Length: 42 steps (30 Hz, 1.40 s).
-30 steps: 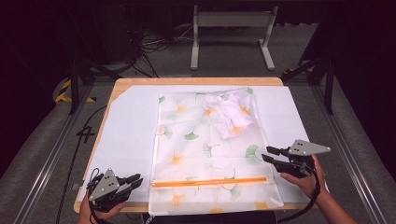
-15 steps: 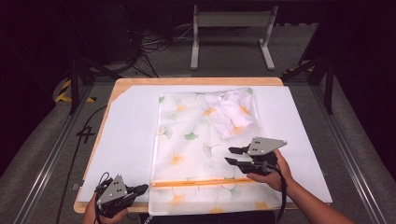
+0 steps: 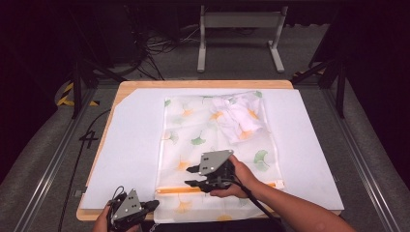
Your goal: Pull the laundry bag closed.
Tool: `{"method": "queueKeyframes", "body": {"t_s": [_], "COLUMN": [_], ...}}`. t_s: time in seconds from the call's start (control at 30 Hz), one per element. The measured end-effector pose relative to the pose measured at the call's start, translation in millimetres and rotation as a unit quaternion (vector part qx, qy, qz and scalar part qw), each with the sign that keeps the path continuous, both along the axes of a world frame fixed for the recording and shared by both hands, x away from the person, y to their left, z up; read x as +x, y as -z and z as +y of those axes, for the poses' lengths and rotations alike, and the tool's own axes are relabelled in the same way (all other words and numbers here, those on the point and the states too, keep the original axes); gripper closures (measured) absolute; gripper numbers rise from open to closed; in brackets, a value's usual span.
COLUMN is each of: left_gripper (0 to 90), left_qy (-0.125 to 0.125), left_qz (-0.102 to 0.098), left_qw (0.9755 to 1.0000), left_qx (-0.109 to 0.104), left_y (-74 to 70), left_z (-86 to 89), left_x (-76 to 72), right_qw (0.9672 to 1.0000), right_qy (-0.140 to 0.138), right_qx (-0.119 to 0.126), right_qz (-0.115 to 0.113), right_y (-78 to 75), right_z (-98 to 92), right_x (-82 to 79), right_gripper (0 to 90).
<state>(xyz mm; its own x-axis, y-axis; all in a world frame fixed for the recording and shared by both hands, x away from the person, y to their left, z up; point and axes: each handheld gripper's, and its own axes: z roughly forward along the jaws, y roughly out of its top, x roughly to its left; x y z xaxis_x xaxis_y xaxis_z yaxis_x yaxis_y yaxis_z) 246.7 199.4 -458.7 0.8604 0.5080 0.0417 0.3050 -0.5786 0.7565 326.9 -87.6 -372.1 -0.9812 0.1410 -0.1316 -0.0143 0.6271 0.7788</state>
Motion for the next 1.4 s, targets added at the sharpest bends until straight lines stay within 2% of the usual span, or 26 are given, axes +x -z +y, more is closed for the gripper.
{"method": "queueKeyframes", "body": {"t_s": [0.07, 0.1, 0.3, 0.4, 0.43, 0.47, 0.5, 0.57, 0.67, 0.8, 0.93, 1.1, 1.2, 1.4], "left_gripper": [88.3, 88.3, 89.1, 89.4, 89.4, 89.4, 89.6, 89.9, 89.9, 89.9, 89.9, 90.0, 89.9, 90.0], "left_qy": [-0.003, -0.003, -0.002, -0.001, -0.001, -0.001, 0.0, 0.001, 0.001, 0.0, 0.001, 0.001, 0.0, -0.003], "left_qz": [0.002, 0.002, 0.002, -0.003, -0.003, -0.003, -0.003, -0.005, -0.002, -0.003, -0.003, -0.002, 0.003, 0.01], "left_qw": [1.0, 1.0, 1.0, 1.0, 1.0, 1.0, 1.0, 1.0, 1.0, 1.0, 1.0, 0.9999, 0.9999, 0.9998], "left_qx": [0.0, 0.0, -0.003, -0.002, -0.002, -0.002, -0.003, -0.003, -0.007, -0.008, -0.008, -0.01, -0.015, -0.015], "left_y": [1.9, 1.9, 3.4, 4.0, 4.0, 4.2, 4.4, 4.9, 5.1, 5.4, 5.6, 6.0, 6.4, 5.6], "left_z": [-0.1, -0.1, -0.9, -1.1, -1.1, -0.5, 0.1, 0.5, 1.1, 2.2, 2.4, 2.8, 3.2, 3.1], "left_x": [0.1, 0.1, 0.3, -0.1, -0.1, 0.0, 0.0, -0.8, -1.2, -2.2, -2.4, -2.5, -2.0, -1.0], "right_qw": [0.9999, 0.9999, 0.9978, 0.9969, 0.9969, 0.9961, 0.9954, 0.9946, 0.9938, 0.9925, 0.9913, 0.9895, 0.9904, 0.9925], "right_qy": [-0.014, -0.014, -0.051, -0.057, -0.057, -0.062, -0.064, -0.07, -0.074, -0.076, -0.075, -0.087, -0.08, -0.071], "right_qx": [-0.01, -0.01, -0.042, -0.052, -0.052, -0.059, -0.069, -0.074, -0.081, -0.092, -0.104, -0.107, -0.103, -0.087], "right_qz": [-0.001, -0.001, 0.01, 0.015, 0.015, 0.02, 0.016, 0.022, 0.018, 0.03, 0.03, 0.044, 0.046, 0.049], "right_y": [2.9, 2.9, 19.2, 28.1, 28.1, 31.6, 37.1, 44.2, 47.4, 54.9, 62.1, 66.9, 66.2, 59.7], "right_z": [16.1, 16.1, 64.4, 80.2, 80.2, 85.4, 93.2, 103.2, 108.3, 117.8, 124.4, 129.9, 129.5, 123.1], "right_x": [-1.4, -1.4, -1.4, 0.5, 0.5, 0.8, 1.0, 1.7, 2.2, 7.1, 10.8, 13.1, 13.6, 15.6], "right_gripper": [61.6, 61.6, 60.1, 60.0, 60.0, 59.6, 59.5, 60.2, 61.0, 62.8, 65.4, 77.3, 83.3, 83.8]}}
